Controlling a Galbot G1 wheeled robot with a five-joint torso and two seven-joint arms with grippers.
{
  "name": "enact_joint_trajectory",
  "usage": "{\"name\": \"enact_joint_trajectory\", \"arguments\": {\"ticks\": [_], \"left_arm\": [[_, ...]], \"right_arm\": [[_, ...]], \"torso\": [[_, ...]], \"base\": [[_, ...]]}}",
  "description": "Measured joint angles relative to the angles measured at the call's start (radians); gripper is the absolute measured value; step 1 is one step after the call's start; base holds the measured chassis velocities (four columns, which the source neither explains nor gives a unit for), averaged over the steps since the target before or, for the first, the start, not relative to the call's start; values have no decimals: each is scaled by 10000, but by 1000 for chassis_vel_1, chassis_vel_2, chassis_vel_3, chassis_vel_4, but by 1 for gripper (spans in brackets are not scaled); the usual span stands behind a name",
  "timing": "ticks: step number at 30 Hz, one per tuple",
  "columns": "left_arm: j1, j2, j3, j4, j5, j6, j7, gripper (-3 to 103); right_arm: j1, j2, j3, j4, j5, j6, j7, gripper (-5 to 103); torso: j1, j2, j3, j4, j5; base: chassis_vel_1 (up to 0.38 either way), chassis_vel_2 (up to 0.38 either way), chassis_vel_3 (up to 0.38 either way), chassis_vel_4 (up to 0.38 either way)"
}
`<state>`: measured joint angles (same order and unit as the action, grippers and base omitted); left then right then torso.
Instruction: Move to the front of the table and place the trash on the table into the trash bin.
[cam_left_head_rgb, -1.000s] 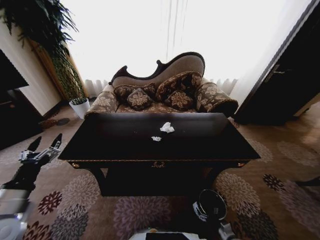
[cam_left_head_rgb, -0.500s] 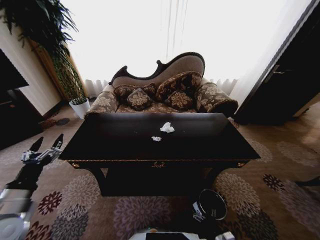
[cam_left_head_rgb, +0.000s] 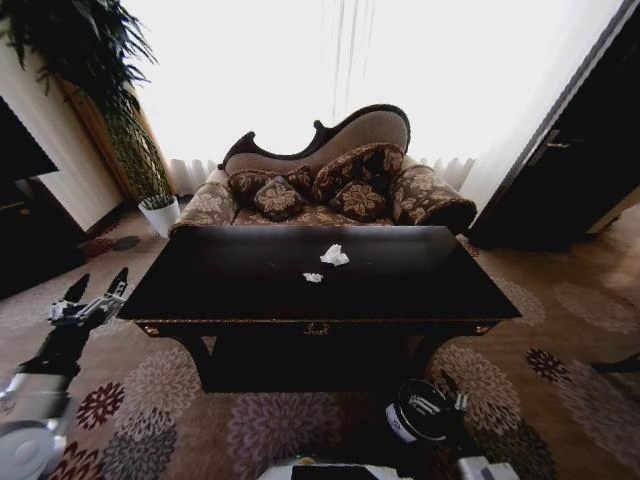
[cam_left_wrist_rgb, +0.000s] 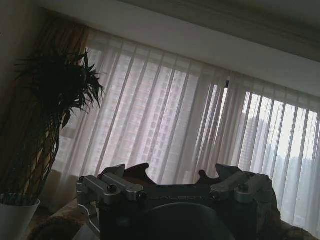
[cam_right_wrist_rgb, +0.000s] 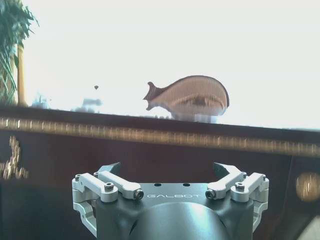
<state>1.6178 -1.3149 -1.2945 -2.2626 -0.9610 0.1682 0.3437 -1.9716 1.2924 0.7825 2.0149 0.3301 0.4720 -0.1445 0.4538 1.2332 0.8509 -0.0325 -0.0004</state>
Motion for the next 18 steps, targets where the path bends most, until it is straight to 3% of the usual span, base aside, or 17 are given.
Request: {"name": "enact_joint_trajectory", "arguments": {"ticks": [8, 13, 16, 18], "left_arm": [[22, 56, -67, 23, -4, -1, 4, 100], [166, 97, -185, 12, -16, -2, 4, 100], [342, 21, -215, -113, 11, -20, 13, 100], [364, 6, -224, -138, 13, -24, 15, 100]], "right_arm": [[-96, 103, 205, 1032, 409, -134, -34, 100], [256, -110, 563, 1882, 1225, -866, 9, 100], [830, -613, 969, 2440, 1848, -1711, 33, 100], [955, -757, 1006, 2522, 1976, -1894, 63, 100]], "torso": [[0, 0, 0, 0, 1], [0, 0, 0, -1, 1], [0, 0, 0, -1, 1], [0, 0, 1, -2, 2]], "base": [[0, 0, 0, 0], [0, 0, 0, 0], [0, 0, 0, 0], [0, 0, 0, 0]]}}
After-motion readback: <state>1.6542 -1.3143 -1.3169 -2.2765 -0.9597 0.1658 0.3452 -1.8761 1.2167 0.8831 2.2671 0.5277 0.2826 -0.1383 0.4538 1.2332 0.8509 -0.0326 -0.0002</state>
